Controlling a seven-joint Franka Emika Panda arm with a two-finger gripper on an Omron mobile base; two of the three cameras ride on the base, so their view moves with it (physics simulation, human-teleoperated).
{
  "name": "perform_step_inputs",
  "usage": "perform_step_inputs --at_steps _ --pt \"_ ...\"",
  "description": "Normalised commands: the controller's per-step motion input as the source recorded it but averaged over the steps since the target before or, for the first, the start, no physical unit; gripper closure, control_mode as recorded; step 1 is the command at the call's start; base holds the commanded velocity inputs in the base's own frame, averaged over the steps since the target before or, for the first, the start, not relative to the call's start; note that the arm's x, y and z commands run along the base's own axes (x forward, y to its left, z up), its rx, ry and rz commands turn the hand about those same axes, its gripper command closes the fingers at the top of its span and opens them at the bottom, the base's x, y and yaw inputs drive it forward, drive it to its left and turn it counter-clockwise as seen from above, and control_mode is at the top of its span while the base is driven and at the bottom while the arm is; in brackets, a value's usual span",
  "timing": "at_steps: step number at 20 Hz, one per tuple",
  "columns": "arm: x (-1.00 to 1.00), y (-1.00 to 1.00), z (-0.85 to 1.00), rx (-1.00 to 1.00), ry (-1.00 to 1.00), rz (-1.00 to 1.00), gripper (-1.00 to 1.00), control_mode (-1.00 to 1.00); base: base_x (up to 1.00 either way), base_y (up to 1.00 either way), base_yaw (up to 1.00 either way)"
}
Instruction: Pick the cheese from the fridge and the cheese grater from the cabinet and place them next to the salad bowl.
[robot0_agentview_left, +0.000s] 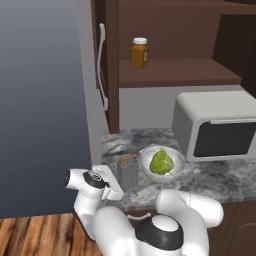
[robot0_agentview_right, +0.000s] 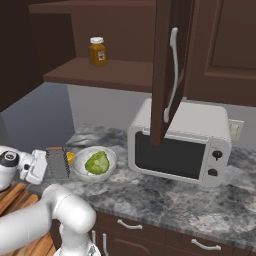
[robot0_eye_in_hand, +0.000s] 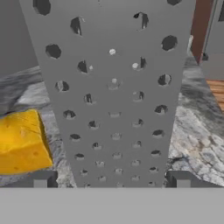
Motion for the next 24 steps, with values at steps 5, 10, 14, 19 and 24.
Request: perform_step_inputs --at_steps 5,10,14,19,24 --pt "-0.15 0.24 0.01 0.01 -0.06 0.0 -1.0 -1.0 0.0 0.0 0.0" --pt "-0.34 0.09 0.26 0.08 -0.03 0.03 -1.0 -1.0 0.0 0.0 0.0" --pt "-0.37 0.04 0.38 0.02 0.0 0.12 -1.0 -1.0 0.0 0.0 0.0" --pt "-0.44 0.0 0.32 0.0 0.02 0.29 -1.0 -1.0 0.0 0.0 0.0" --pt "-0.39 -0.06 0.33 0.0 0.09 0.42 -1.0 -1.0 0.0 0.0 0.0"
